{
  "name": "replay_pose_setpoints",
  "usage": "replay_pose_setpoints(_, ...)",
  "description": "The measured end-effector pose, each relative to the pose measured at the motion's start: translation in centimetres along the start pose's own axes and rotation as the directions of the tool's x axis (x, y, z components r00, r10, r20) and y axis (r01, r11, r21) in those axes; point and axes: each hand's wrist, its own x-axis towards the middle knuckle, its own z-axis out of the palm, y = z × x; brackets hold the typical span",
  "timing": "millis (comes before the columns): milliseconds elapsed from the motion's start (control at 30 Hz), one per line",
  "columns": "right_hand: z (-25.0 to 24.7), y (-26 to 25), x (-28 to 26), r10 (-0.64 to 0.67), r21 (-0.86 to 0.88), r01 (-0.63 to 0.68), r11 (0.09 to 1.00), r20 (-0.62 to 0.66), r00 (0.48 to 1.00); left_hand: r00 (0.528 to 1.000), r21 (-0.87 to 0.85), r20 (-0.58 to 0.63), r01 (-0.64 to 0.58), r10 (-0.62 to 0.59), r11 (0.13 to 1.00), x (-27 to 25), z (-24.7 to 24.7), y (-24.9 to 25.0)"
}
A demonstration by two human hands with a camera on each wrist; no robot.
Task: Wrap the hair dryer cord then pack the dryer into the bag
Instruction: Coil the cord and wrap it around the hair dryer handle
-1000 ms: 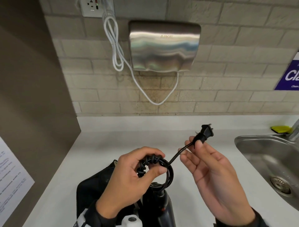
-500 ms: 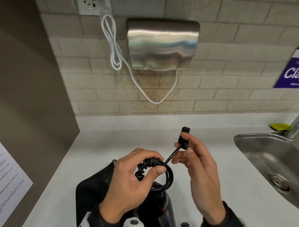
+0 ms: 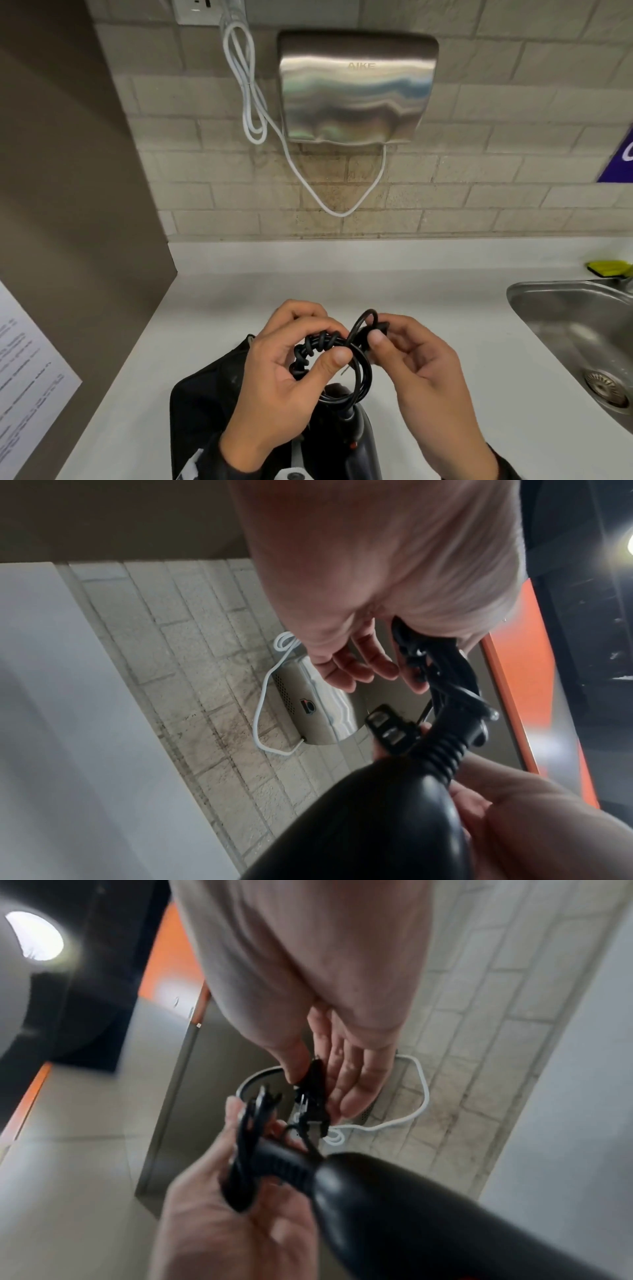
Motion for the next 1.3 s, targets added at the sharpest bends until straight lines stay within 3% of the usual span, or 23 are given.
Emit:
replay_pose_setpoints(100,0.0,0.3,-0.2,0.156,0.21,-0.159,0.965,0.033,0.987,1.0,-0.009,-0.003,0.011,-0.011,1.0,0.0,0.1,-0.3)
replay_pose_setpoints(233,0.5,0.3,-0.6,0.312,0.43,-0.34,0.836,0.136,0.94,1.0,-0.066,0.011,0.02,-0.02,0.998,0.1,0.3,-0.4)
replay_pose_setpoints(433,1.4,-0.1,-0.8,0.373,0.548,-0.434,0.715,0.226,0.9,0.993,-0.227,0.054,0.112,-0.102,0.967,0.0,0.3,-0.7)
replay_pose_setpoints(667,1.5,0.7,-0.8,0.372,0.51,-0.476,0.717,0.298,0.879,0.964,-0.347,0.108,0.266,-0.243,0.899,-0.2,0.1,-1.1)
replay_pose_setpoints(867,1.2,0.5,-1.1,0.337,0.411,-0.428,0.805,0.276,0.9,0.969,-0.3,0.135,0.24,-0.208,0.923,-0.1,0.2,-0.5)
replay_pose_setpoints(933,0.9,0.7,-1.3,0.293,0.226,-0.339,0.913,0.214,0.932,0.973,-0.269,0.111,0.224,-0.201,0.937,-0.2,0.5,-0.3)
replay_pose_setpoints(967,0.8,1.1,-1.4,0.214,0.066,-0.226,0.972,0.146,0.966,0.976,-0.247,0.091,0.216,-0.199,0.945,-0.2,0.5,-0.3)
replay_pose_setpoints(1033,0.6,1.4,-1.9,-0.056,-0.205,0.05,0.977,-0.025,0.998,0.98,-0.197,0.049,0.201,-0.195,0.96,-0.2,0.6,-0.3)
replay_pose_setpoints(1067,0.5,1.4,-2.3,-0.207,-0.25,0.187,0.95,-0.054,0.977,0.98,-0.182,0.032,0.197,-0.194,0.963,-0.2,0.6,-0.3)
replay_pose_setpoints(1133,0.4,1.1,-3.1,-0.442,-0.351,0.438,0.827,0.076,0.894,0.981,-0.175,0.01,0.19,-0.191,0.966,-0.2,0.6,-0.2)
replay_pose_setpoints(1200,0.5,1.1,-3.5,-0.503,-0.509,0.548,0.664,0.239,0.831,0.982,-0.156,0.005,0.188,-0.189,0.97,-0.2,0.7,0.0)
replay_pose_setpoints(1300,0.6,1.2,-3.4,-0.535,-0.65,0.565,0.508,0.275,0.799,0.981,-0.137,0.0,0.192,-0.194,0.972,-0.1,0.8,0.2)
